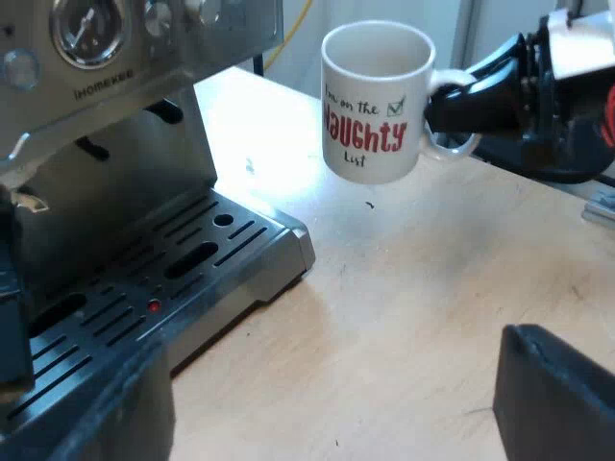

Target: Place mug into machine

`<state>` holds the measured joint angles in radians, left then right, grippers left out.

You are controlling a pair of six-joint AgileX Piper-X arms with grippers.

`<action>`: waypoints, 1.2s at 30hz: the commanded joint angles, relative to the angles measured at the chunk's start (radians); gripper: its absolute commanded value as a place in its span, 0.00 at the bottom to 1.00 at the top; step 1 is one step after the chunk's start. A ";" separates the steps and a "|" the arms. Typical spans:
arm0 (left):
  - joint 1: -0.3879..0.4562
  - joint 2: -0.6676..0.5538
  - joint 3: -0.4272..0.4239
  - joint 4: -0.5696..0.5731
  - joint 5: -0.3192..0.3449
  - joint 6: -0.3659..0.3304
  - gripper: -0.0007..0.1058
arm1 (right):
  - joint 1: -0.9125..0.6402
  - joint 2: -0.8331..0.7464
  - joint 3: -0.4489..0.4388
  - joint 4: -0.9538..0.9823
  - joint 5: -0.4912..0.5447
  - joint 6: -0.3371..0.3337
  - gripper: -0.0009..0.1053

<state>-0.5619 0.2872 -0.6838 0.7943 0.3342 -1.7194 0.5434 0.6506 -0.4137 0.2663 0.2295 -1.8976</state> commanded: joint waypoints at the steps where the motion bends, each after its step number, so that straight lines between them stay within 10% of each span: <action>1: -0.005 -0.034 0.000 0.032 -0.010 -0.047 0.66 | 0.075 -0.063 -0.014 0.009 0.020 -0.013 0.01; 17: -0.005 -0.109 0.070 0.058 -0.010 -0.079 0.66 | 0.448 0.026 -0.014 -0.029 0.163 0.134 0.01; 36: -0.005 -0.103 0.339 -0.365 -0.101 -0.098 0.66 | 0.454 0.364 -0.044 -0.319 0.199 0.191 0.01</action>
<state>-0.5619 0.1898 -0.3508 0.4610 0.2522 -1.8026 0.9943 1.0227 -0.4313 0.0000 0.4151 -1.7047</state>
